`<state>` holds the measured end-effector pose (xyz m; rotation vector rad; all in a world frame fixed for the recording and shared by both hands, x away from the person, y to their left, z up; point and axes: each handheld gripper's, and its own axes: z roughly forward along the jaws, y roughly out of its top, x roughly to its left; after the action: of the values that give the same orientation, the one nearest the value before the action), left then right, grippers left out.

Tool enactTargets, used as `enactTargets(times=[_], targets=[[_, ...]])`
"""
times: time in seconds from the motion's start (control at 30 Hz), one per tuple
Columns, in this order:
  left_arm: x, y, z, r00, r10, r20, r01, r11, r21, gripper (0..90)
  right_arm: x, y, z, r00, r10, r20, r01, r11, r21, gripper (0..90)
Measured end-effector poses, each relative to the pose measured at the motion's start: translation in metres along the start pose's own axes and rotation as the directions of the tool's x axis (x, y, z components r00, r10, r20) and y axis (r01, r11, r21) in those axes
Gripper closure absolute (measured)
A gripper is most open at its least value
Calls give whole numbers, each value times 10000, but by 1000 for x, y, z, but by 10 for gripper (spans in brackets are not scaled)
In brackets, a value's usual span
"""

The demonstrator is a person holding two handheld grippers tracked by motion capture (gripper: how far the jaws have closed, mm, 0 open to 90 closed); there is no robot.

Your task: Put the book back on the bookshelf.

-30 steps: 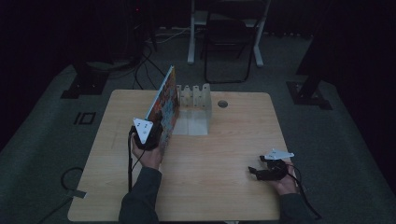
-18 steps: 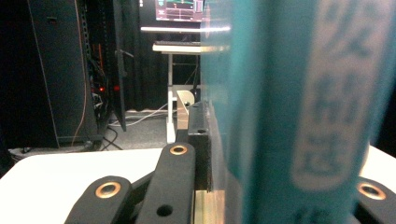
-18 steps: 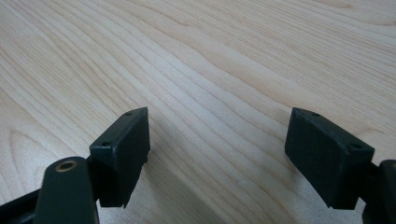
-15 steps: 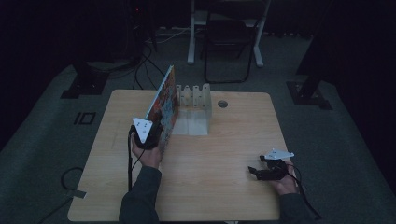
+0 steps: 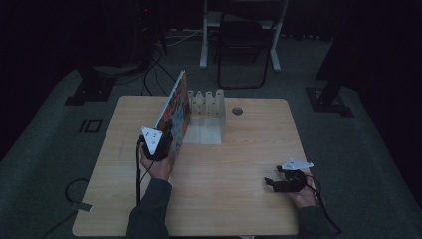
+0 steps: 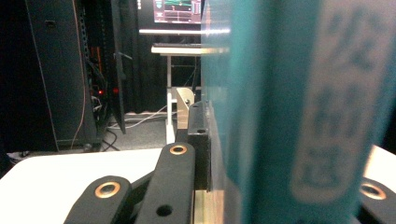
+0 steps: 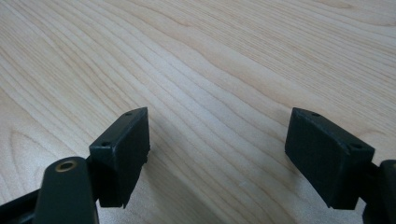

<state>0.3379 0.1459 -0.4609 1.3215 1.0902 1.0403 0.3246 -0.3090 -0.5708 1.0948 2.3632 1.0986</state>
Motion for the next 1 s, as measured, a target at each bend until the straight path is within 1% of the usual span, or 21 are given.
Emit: enactTargets(times=[0.27, 0.53, 0.8, 0.93, 1.0], targets=[[5, -4, -2, 9999, -106, 47, 106, 9999, -29, 805, 0, 0, 0, 10000, -45, 25, 45, 10000, 6, 214], [8, -5, -3, 10000, -62, 59, 63, 10000, -56, 800, 1, 0, 0, 10000, -75, 24, 75, 10000, -1, 213], [9, -5, -3, 9999, 100, 64, -99, 9999, -106, 791, 1, 0, 0, 10000, -94, 12, 94, 10000, 1, 211], [11, -5, -5, 9999, 113, 49, -112, 9997, -197, 764, 1, 0, 0, 10000, -97, 5, 97, 10000, 6, 211], [12, -5, -5, 9999, 116, 46, -115, 9997, -215, 727, 1, 0, 0, 10000, -90, 4, 90, 10000, 2, 211]])
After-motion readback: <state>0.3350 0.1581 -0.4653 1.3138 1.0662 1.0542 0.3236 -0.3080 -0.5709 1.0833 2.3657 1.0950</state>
